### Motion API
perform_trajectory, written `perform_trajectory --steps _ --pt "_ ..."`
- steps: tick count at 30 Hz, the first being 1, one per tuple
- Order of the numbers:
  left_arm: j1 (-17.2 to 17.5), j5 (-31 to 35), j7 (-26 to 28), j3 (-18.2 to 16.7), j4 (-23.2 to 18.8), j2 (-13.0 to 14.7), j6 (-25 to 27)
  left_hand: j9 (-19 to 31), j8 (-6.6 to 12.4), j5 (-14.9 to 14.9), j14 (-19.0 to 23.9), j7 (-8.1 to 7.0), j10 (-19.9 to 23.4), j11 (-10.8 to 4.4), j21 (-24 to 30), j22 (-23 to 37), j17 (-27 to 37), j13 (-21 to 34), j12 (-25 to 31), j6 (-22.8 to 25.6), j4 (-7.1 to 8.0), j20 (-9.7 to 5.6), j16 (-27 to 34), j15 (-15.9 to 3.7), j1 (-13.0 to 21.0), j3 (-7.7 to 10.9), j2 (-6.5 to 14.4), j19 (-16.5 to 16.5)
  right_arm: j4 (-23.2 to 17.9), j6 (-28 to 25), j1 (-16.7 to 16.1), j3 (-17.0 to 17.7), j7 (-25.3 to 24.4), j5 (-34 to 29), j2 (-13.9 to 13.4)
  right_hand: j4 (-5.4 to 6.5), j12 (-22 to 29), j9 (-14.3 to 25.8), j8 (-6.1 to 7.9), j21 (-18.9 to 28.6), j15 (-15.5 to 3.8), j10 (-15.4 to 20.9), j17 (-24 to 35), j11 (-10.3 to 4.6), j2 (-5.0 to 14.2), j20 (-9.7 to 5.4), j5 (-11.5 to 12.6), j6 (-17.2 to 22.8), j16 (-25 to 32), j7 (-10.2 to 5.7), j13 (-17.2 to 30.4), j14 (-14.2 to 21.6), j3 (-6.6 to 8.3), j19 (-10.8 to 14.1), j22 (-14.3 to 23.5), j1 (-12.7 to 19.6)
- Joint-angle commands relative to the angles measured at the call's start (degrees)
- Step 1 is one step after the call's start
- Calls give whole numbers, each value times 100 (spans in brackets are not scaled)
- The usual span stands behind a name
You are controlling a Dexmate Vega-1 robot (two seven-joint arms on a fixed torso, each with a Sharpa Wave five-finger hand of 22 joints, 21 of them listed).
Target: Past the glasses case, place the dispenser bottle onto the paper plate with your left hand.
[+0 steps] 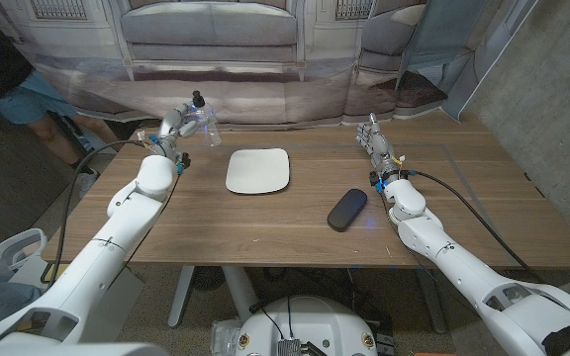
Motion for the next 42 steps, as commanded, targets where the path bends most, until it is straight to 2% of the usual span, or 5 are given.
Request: perform_trajectory --steps 1,20,42 --pt "3 23 -70 70 -55 40 -15 23 -9 -18 54 20 42 -17 -12 8 20 22 -1 76 588 -7 -4 -309 308 656 368 2 -56 -67 -8 1 -53 -19 -5 12 35 26 7 21 -2 49 21 -1 45 -20 30 59 2 8 30 56 -51 65 9 4" --pt "65 -132 -192 150 -62 -45 -225 23 -39 -28 78 40 70 51 -20 7 29 42 -10 79 616 -4 -24 -297 303 744 360 10 -83 -108 18 -5 -30 -33 -37 7 29 26 3 17 -22 48 21 6 46 -13 35 60 -1 11 30 60 -66 65 10 9" --pt "250 22 -116 286 -334 3 -152 23 -47 -33 125 20 128 22 -19 7 39 63 -12 138 625 -36 -37 -292 311 832 333 43 -3 -100 125 -29 78 -40 -45 2 22 27 3 17 -48 46 22 -3 45 -18 41 68 -4 15 30 60 -83 74 10 13"
